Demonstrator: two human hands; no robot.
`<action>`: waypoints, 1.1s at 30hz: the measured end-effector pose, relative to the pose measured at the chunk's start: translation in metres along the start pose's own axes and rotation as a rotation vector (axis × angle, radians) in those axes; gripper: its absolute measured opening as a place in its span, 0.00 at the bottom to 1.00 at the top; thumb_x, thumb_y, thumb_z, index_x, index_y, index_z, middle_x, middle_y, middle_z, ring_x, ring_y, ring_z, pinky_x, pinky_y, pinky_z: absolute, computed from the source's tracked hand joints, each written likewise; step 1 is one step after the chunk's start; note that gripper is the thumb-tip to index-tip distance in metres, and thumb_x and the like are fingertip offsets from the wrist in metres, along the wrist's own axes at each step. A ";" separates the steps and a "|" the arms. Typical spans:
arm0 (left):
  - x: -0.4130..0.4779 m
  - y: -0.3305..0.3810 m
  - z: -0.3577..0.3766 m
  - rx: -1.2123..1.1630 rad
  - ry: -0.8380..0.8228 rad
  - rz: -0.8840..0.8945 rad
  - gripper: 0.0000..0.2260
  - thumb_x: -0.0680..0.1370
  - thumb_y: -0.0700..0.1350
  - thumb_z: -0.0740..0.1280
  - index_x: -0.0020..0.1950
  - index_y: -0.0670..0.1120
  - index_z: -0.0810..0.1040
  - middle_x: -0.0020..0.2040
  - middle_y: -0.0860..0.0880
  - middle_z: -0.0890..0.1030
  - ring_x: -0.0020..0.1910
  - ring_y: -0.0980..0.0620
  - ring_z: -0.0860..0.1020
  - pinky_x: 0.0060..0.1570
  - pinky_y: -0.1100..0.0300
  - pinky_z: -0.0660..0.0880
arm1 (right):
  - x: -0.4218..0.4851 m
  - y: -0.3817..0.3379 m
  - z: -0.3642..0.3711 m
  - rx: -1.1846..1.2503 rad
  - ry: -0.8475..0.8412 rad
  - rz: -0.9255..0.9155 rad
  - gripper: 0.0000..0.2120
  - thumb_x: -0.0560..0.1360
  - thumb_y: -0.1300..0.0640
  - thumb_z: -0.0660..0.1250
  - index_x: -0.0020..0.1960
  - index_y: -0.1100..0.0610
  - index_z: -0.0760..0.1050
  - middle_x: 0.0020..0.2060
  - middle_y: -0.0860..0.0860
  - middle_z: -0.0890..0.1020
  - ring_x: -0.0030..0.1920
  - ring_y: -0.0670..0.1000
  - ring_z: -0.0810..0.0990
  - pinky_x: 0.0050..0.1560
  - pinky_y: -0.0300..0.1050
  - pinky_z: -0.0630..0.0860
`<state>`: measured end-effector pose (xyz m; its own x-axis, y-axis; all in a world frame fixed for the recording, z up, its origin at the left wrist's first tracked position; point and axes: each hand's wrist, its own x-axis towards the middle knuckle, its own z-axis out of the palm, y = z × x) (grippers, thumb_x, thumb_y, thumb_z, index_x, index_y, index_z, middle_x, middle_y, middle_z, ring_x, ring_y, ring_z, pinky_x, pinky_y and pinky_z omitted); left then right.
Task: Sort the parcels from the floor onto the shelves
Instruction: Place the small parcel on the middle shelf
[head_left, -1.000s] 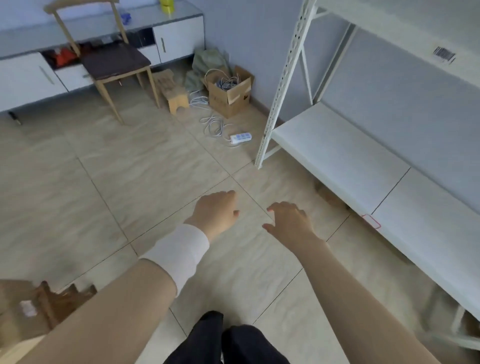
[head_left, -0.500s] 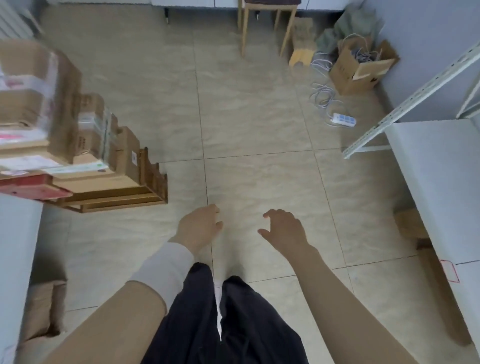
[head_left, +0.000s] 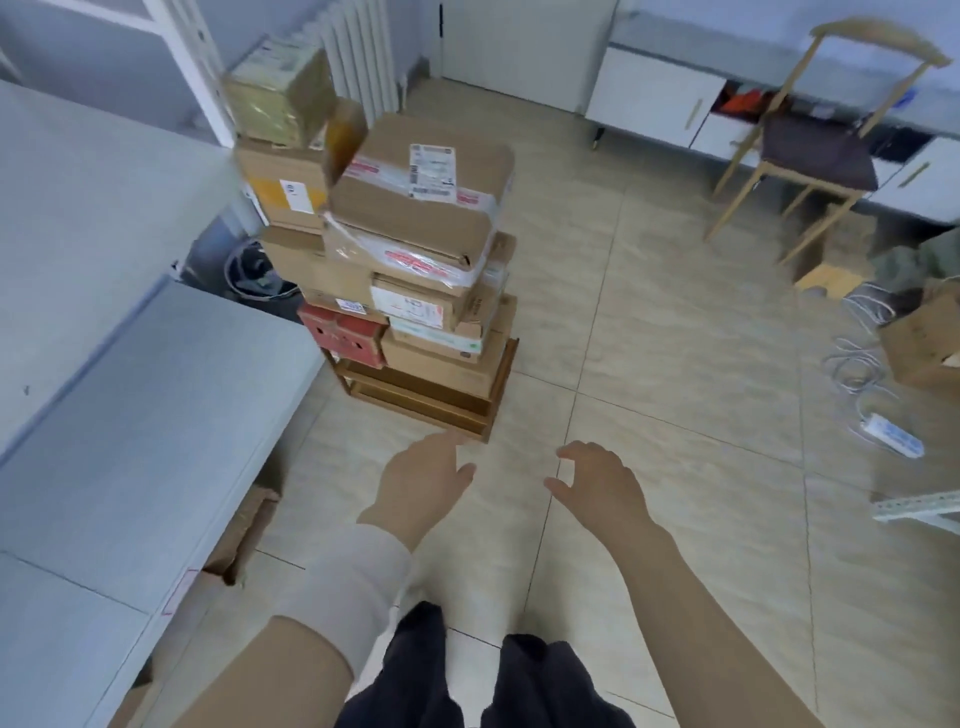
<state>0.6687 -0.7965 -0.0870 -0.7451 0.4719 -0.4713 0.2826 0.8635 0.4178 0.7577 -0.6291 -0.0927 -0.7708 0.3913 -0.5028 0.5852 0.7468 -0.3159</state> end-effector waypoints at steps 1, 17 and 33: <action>0.001 -0.014 -0.013 -0.022 0.020 -0.010 0.20 0.80 0.51 0.59 0.71 0.49 0.65 0.69 0.49 0.71 0.65 0.49 0.72 0.63 0.57 0.69 | 0.006 -0.019 -0.002 -0.004 0.007 -0.020 0.21 0.78 0.49 0.62 0.69 0.53 0.67 0.66 0.50 0.71 0.66 0.51 0.69 0.60 0.43 0.66; 0.123 -0.099 -0.212 -0.227 0.395 -0.097 0.16 0.80 0.51 0.59 0.67 0.52 0.69 0.64 0.53 0.76 0.58 0.51 0.77 0.55 0.61 0.69 | 0.142 -0.216 -0.099 0.355 0.147 -0.202 0.19 0.76 0.49 0.66 0.65 0.51 0.71 0.63 0.47 0.75 0.60 0.48 0.74 0.61 0.44 0.71; 0.259 -0.147 -0.355 -0.356 0.604 -0.147 0.18 0.79 0.48 0.60 0.69 0.48 0.66 0.66 0.48 0.72 0.62 0.47 0.73 0.53 0.58 0.67 | 0.290 -0.366 -0.152 0.723 0.082 -0.141 0.23 0.77 0.46 0.63 0.69 0.55 0.68 0.63 0.49 0.75 0.63 0.50 0.73 0.56 0.41 0.66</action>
<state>0.2200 -0.8649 0.0055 -0.9938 0.0845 -0.0728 0.0156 0.7513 0.6598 0.2818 -0.7072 -0.0007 -0.8507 0.3775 -0.3658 0.4773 0.2632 -0.8384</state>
